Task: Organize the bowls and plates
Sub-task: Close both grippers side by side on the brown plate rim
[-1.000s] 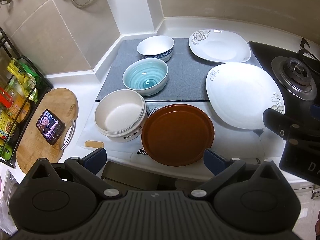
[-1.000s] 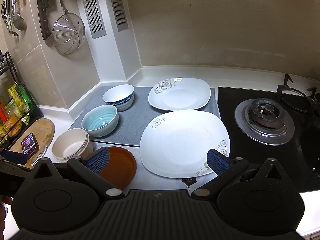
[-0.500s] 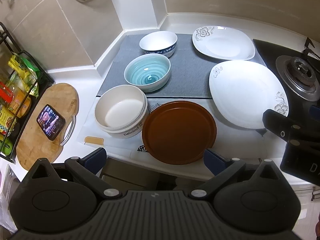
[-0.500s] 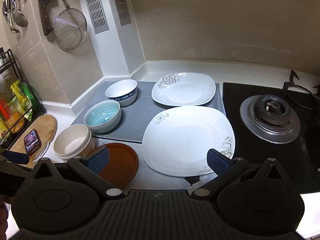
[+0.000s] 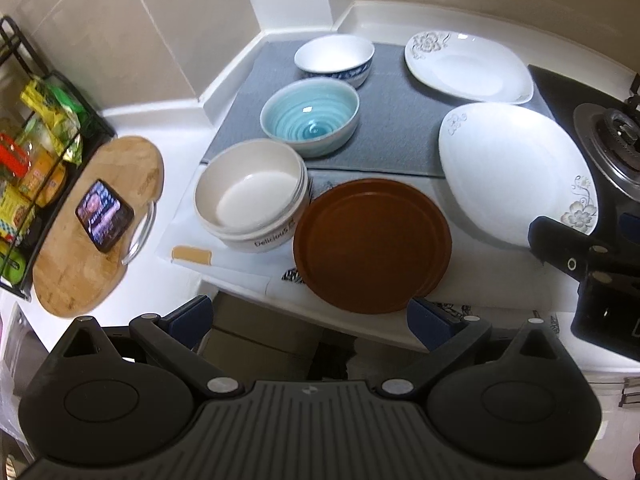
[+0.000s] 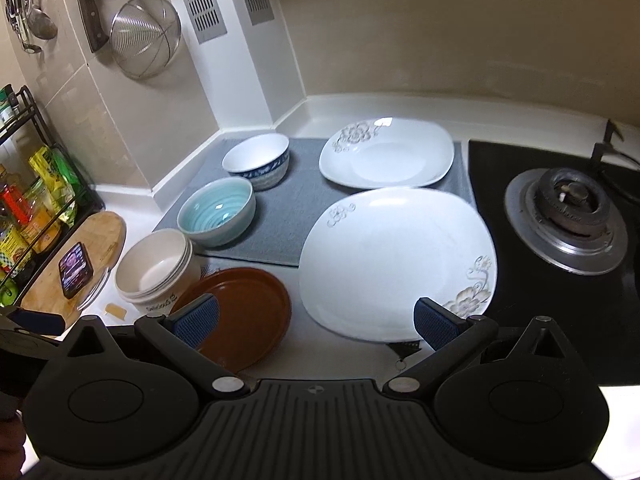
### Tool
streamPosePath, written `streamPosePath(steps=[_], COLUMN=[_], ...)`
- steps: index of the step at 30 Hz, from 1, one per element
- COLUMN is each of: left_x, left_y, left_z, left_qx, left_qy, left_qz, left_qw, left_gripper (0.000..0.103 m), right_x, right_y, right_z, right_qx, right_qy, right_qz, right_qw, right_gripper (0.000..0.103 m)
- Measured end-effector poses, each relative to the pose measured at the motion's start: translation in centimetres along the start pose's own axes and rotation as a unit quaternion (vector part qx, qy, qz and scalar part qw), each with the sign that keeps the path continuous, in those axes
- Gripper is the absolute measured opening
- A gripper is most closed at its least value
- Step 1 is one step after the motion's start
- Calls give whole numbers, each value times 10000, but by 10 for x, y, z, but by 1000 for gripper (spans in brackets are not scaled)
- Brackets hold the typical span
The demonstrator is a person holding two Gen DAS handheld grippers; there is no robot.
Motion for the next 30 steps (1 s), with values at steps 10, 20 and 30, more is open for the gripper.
streamPosePath(steps=[10, 20, 30], left_x=[-32, -52, -56], left_y=[6, -11, -21], left_z=[43, 94, 115], left_qx=[-703, -1055, -918], left_qy=[461, 1059, 1256], left_qz=[-649, -1350, -1206], left_qw=[9943, 9795, 9804], left_gripper=[103, 102, 58], right_x=[6, -3, -25], right_y=[10, 18, 19], right_z=[56, 100, 127], right_qx=[-1038, -1494, -1578], right_qy=[-479, -433, -373], right_qz=[647, 884, 479], right_qw=[9913, 9839, 9856], right_gripper=[103, 102, 90])
Point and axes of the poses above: each gripper's, at about its wrist camera, not at the fingertips, and z roughly the way its jaws point, x to its right, y to its underside, the point moved 1 cm from there along z, roughly the way its jaws point
